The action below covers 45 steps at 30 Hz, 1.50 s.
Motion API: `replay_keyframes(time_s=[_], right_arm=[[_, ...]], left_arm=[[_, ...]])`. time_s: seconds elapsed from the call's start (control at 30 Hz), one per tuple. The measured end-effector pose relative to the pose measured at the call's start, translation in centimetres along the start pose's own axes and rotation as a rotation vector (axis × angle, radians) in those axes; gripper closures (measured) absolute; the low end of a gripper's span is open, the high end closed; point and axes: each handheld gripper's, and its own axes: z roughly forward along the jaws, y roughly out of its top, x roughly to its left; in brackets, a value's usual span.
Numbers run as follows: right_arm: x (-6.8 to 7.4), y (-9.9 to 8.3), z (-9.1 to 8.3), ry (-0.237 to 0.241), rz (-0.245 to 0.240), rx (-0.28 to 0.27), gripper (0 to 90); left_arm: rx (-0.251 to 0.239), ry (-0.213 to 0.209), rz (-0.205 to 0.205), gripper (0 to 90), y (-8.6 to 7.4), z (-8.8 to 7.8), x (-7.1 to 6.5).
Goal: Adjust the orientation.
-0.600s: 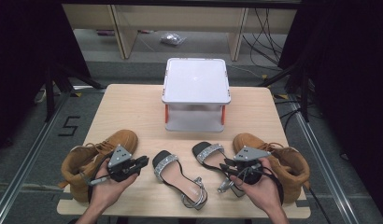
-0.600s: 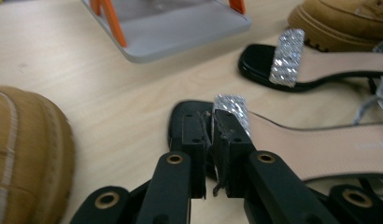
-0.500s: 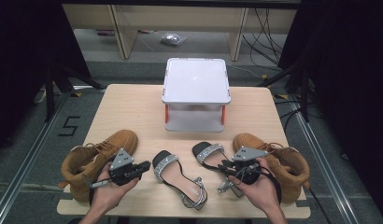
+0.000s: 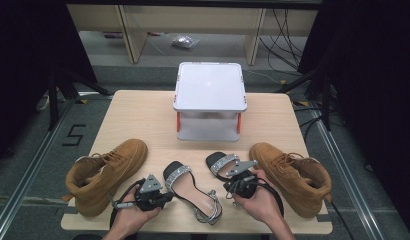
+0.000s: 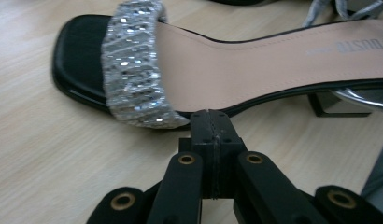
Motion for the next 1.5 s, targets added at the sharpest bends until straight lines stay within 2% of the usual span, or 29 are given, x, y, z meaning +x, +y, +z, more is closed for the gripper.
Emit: replay_keyframes(time_s=[0.03, 0.07, 0.1, 0.13, 0.17, 0.27, 0.33, 0.37, 0.4, 0.43, 0.53, 0.57, 0.67, 0.7, 0.77, 0.8, 0.9, 0.93, 1.07, 1.1, 1.13, 1.17, 1.23, 1.27, 1.33, 1.43, 1.5], right_arm=[[0.0, 0.0, 0.0, 0.0, 0.0, 0.0, 90.0], [0.5, 0.2, 0.1, 0.02, 0.021, 0.027, 90.0], [0.6, 0.3, 0.3, 0.029, 0.012, 0.037, 90.0], [0.6, 0.3, 0.3, 0.041, 0.009, 0.043, 90.0], [0.7, 0.3, 0.5, 0.041, 0.001, 0.039, 90.0], [1.0, 0.4, 0.9, 0.06, 0.015, 0.06, 90.0], [1.1, 0.3, 1.2, 0.07, 0.01, 0.068, 90.0], [1.1, 0.3, 1.2, 0.07, 0.01, 0.068, 90.0], [1.4, 0.3, 1.4, 0.082, 0.014, 0.078, 90.0], [1.6, 0.3, 1.5, 0.094, 0.017, 0.08, 90.0], [1.8, 0.3, 1.8, 0.1, 0.006, 0.087, 90.0], [1.9, 0.3, 1.8, 0.102, 0.021, 0.096, 90.0], [2.0, 0.3, 2.0, 0.112, 0.0, 0.094, 90.0], [2.2, 0.3, 2.3, 0.122, -0.012, 0.097, 90.0], [2.3, 0.3, 2.3, 0.116, -0.006, 0.104, 90.0], [2.3, 0.3, 2.3, 0.124, -0.003, 0.105, 90.0], [2.2, 0.3, 2.4, 0.127, -0.008, 0.097, 90.0], [2.4, 0.3, 2.3, 0.13, 0.008, 0.104, 90.0], [2.7, 0.2, 2.4, 0.159, 0.011, 0.099, 90.0], [3.3, 0.3, 2.5, 0.182, 0.022, 0.1, 90.0], [3.6, 0.3, 2.7, 0.197, 0.019, 0.095, 90.0], [3.6, 0.3, 2.7, 0.197, 0.019, 0.095, 90.0], [4.5, 0.7, 3.0, 0.2, 0.014, 0.096, 90.0], [4.7, 0.9, 3.3, 0.216, -0.006, 0.081, 90.0], [5.0, 1.0, 3.5, 0.223, -0.006, 0.077, 90.0], [6.0, 1.6, 4.6, 0.244, -0.031, 0.075, 90.0], [6.2, 1.8, 4.7, 0.246, -0.031, 0.076, 90.0]], left_arm=[[0.0, 0.0, 0.0, 89.7, 0.0, 0.0, 0.0], [0.004, -0.009, 0.018, 89.6, 0.0, 0.3, -0.3], [-0.01, -0.015, 0.005, 89.6, -0.1, 0.6, -0.4], [-0.001, -0.024, 0.008, 89.6, -0.1, 0.7, -0.5], [0.009, -0.015, 0.021, 89.6, -0.2, 0.8, -0.4], [0.006, -0.029, 0.002, 89.6, -0.3, 1.1, -0.7], [0.023, -0.03, 0.023, 89.6, -0.2, 1.2, -0.6], [0.01, -0.029, 0.002, 89.6, -0.2, 1.4, -0.8], [0.031, -0.029, 0.023, 89.5, -0.1, 1.4, -0.6], [0.03, -0.021, 0.031, 89.5, 0.0, 1.6, -0.6], [0.039, -0.024, 0.035, 89.5, 0.0, 1.5, -0.7], [0.035, -0.024, 0.03, 89.5, 0.0, 1.6, -0.7], [0.043, -0.031, 0.027, 89.6, 0.0, 1.6, -0.9], [0.037, -0.043, 0.007, 89.6, 0.0, 1.7, -1.2], [0.043, -0.044, 0.02, 89.6, -0.1, 1.9, -1.5], [0.051, -0.039, 0.041, 89.6, 0.0, 2.1, -1.3], [0.055, -0.031, 0.037, 89.5, 0.2, 2.1, -1.1], [0.063, -0.036, 0.032, 89.6, 0.2, 2.1, -1.1], [0.071, -0.031, 0.024, 89.7, 0.4, 2.0, -0.7], [0.053, -0.009, 0.007, 89.7, 0.6, 2.1, -0.5], [0.063, 0.001, 0.019, 89.7, 0.7, 2.1, -0.1], [0.063, 0.001, 0.019, 89.6, 0.7, 2.1, -0.1], [0.066, 0.024, 0.017, 89.7, 1.0, 2.3, 0.5], [0.066, 0.03, 0.015, 89.7, 1.1, 2.3, 0.7], [0.066, 0.024, 0.0, 89.7, 1.2, 2.3, 0.8], [0.073, 0.019, -0.02, 89.6, 1.2, 2.1, 1.5], [0.067, 0.034, -0.011, 89.6, 1.1, 2.2, 1.7]])
